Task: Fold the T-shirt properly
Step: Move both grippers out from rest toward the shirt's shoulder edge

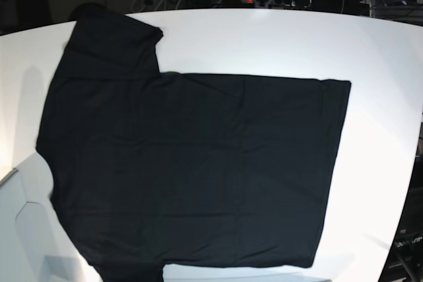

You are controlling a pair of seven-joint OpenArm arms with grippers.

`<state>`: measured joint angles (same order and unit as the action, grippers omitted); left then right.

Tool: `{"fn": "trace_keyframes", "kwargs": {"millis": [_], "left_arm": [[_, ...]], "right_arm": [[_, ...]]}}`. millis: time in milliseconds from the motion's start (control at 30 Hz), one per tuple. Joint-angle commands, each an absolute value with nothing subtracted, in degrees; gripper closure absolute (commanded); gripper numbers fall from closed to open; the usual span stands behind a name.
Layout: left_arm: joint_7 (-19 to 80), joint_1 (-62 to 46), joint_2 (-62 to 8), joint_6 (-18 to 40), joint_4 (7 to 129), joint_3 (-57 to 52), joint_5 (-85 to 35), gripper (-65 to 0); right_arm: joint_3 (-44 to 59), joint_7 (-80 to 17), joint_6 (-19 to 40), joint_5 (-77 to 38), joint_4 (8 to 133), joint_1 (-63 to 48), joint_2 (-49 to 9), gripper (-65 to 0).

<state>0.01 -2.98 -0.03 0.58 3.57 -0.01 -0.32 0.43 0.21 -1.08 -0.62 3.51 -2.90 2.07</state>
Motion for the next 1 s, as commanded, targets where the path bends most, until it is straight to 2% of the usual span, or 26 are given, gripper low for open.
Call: {"fn": "trace_keyframes", "kwargs": {"millis": [0,800,967], "left_arm": [[0.0,-4.0,-0.1,0.1,5.0,0.0,-0.5,-0.1],[0.1,-6.7,-0.1,0.0,7.8,0.0,-0.5,-0.2],[0.0,-9.5,-2.0,0.2,8.7,0.0,-0.5,-0.1]], "right_arm": [[0.5,-0.3,0.2,0.2,3.5,-3.4,2.4,0.0],[0.3,-0.3,0.2,0.2,3.5,-4.4,2.4,0.0],[0.2,0.0,0.2,0.2,3.6,-6.5,2.4,0.0]]}}
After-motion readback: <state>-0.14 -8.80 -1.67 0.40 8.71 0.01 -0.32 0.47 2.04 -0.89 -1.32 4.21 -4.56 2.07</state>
